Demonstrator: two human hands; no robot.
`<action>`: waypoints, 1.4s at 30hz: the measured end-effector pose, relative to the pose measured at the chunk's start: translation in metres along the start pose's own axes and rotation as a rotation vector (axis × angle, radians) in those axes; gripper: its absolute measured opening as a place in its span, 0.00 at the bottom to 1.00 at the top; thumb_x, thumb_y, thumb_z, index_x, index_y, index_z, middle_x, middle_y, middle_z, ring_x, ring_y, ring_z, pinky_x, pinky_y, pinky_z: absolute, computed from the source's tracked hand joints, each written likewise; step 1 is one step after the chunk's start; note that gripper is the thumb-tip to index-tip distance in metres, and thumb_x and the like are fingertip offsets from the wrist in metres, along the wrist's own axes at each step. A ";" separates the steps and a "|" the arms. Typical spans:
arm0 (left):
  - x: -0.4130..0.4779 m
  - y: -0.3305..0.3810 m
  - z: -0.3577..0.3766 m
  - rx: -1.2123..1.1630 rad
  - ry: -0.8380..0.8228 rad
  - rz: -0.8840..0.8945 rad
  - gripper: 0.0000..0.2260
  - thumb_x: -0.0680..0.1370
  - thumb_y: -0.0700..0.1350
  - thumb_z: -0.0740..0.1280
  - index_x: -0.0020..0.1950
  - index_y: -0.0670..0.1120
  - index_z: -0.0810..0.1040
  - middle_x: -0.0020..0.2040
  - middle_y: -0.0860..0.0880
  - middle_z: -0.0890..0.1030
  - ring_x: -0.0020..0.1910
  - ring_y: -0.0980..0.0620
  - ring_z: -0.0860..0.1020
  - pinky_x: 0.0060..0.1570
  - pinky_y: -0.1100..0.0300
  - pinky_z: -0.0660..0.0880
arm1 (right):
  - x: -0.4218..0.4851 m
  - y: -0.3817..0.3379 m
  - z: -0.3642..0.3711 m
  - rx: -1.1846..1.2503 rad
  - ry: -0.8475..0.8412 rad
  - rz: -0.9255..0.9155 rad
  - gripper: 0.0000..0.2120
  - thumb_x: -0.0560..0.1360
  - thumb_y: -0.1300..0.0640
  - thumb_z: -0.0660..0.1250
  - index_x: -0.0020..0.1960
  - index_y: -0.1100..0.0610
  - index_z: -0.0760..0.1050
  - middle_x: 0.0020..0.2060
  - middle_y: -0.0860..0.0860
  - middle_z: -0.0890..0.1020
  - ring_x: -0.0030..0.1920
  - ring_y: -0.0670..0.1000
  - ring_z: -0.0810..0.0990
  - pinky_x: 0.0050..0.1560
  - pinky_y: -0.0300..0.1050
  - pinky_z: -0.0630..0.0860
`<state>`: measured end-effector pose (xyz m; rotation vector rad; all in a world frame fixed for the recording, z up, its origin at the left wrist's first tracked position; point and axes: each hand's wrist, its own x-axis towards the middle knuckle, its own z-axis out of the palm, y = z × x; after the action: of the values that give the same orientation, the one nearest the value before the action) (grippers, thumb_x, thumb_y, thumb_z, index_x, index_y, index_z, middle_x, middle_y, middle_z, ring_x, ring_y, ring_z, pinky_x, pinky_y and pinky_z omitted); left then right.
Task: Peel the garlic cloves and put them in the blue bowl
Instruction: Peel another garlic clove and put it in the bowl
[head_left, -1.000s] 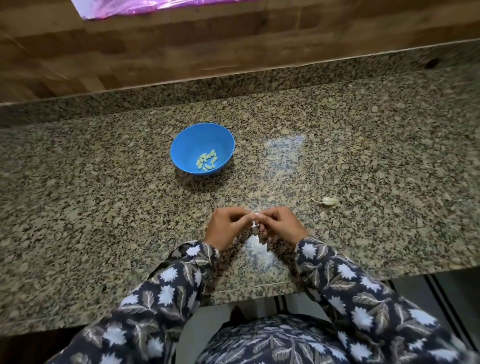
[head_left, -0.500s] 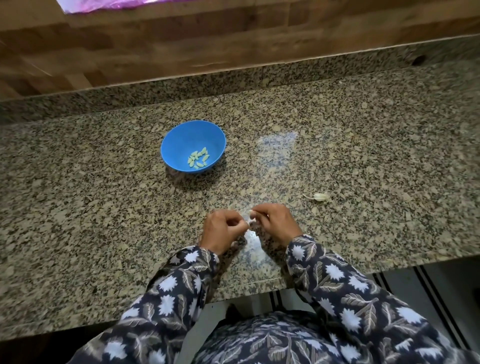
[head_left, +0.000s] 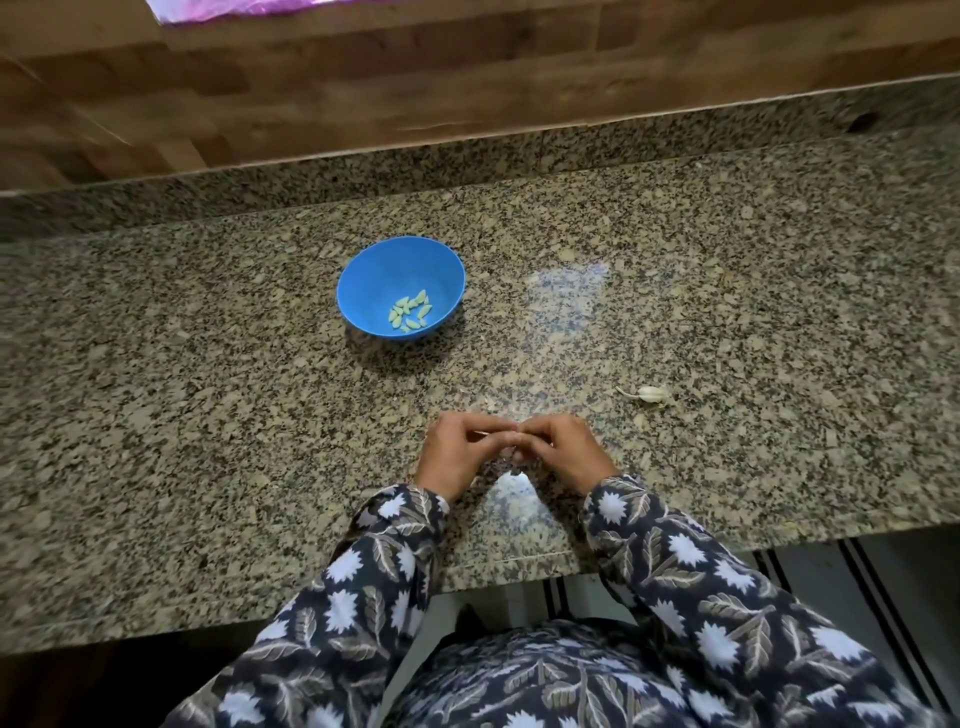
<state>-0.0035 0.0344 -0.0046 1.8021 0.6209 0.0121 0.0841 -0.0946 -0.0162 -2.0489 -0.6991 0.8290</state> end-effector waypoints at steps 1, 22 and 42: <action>0.000 0.001 0.001 0.006 0.005 -0.018 0.11 0.69 0.41 0.73 0.51 0.42 0.83 0.47 0.46 0.84 0.46 0.52 0.82 0.49 0.58 0.79 | 0.000 -0.001 0.000 -0.028 -0.007 -0.010 0.09 0.75 0.56 0.65 0.51 0.59 0.80 0.42 0.52 0.83 0.44 0.51 0.82 0.48 0.44 0.79; -0.006 0.009 0.011 -0.768 0.076 -0.247 0.09 0.74 0.29 0.65 0.53 0.35 0.79 0.44 0.40 0.83 0.39 0.50 0.83 0.40 0.64 0.80 | -0.008 -0.010 0.002 0.898 0.188 0.196 0.05 0.76 0.67 0.62 0.42 0.64 0.75 0.29 0.53 0.81 0.26 0.49 0.80 0.28 0.38 0.78; 0.002 0.006 0.017 -0.490 0.210 -0.157 0.04 0.71 0.32 0.70 0.44 0.38 0.81 0.39 0.43 0.83 0.31 0.55 0.81 0.32 0.66 0.78 | -0.003 -0.010 0.010 1.059 0.186 0.271 0.09 0.73 0.68 0.65 0.52 0.69 0.75 0.40 0.58 0.80 0.32 0.47 0.81 0.37 0.35 0.80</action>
<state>0.0064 0.0194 -0.0050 1.2842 0.8274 0.2304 0.0723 -0.0865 -0.0114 -1.2154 0.1526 0.8759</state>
